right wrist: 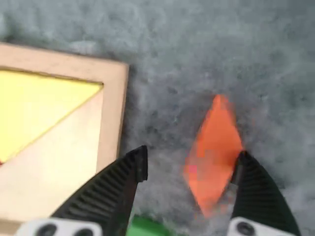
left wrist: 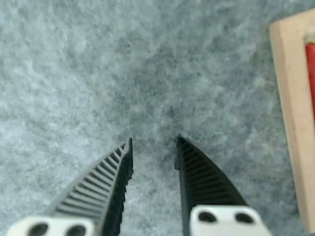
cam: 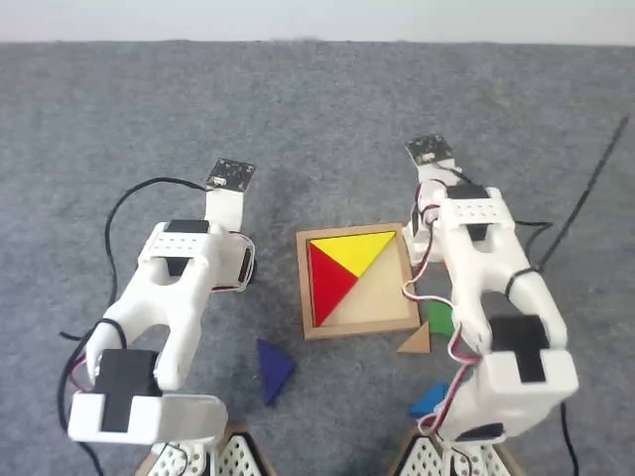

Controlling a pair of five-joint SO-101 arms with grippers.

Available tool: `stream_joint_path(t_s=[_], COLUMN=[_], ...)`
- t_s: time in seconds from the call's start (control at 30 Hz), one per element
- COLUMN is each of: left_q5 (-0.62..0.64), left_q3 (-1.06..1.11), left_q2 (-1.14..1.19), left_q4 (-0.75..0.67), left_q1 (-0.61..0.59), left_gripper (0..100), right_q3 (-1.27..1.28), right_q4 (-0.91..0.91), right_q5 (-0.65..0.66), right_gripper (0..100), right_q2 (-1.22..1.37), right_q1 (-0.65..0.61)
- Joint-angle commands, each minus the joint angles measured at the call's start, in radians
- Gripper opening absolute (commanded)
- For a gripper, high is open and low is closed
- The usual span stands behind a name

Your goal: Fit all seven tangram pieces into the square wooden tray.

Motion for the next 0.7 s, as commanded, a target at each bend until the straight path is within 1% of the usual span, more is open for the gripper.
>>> stream_joint_path(t_s=[0.0, 0.1, 0.27, 0.33, 0.47, 0.6, 0.67], left_q5=[-0.014, -0.014, -0.014, -0.014, -0.014, -0.014, -0.014], left_q3=[-0.036, -0.036, -0.036, -0.036, -0.036, -0.036, -0.036], left_q2=[0.0, 0.0, 0.0, 0.0, 0.0, 0.0, 0.0], left_q4=[-0.014, -0.014, -0.014, -0.014, -0.014, -0.014, -0.014], left_q1=[0.005, 0.005, 0.005, 0.005, 0.005, 0.005, 0.005], left_gripper=[14, 14, 14, 14, 14, 14, 14], right_q3=[-0.068, -0.123, -0.132, -0.132, -0.13, -0.13, -0.127], right_q4=[0.012, 0.048, 0.051, 0.051, 0.051, 0.051, 0.053], right_q5=[0.003, 0.002, 0.002, 0.002, 0.002, -0.009, -0.04], right_gripper=[28.4, 28.4, 28.4, 28.2, 22.9, 22.9, 23.0], right_q2=[0.085, 0.124, 0.13, 0.13, 0.124, 0.105, 0.038], right_q1=[0.002, 0.045, 0.119, 0.125, 0.125, 0.127, 0.136])
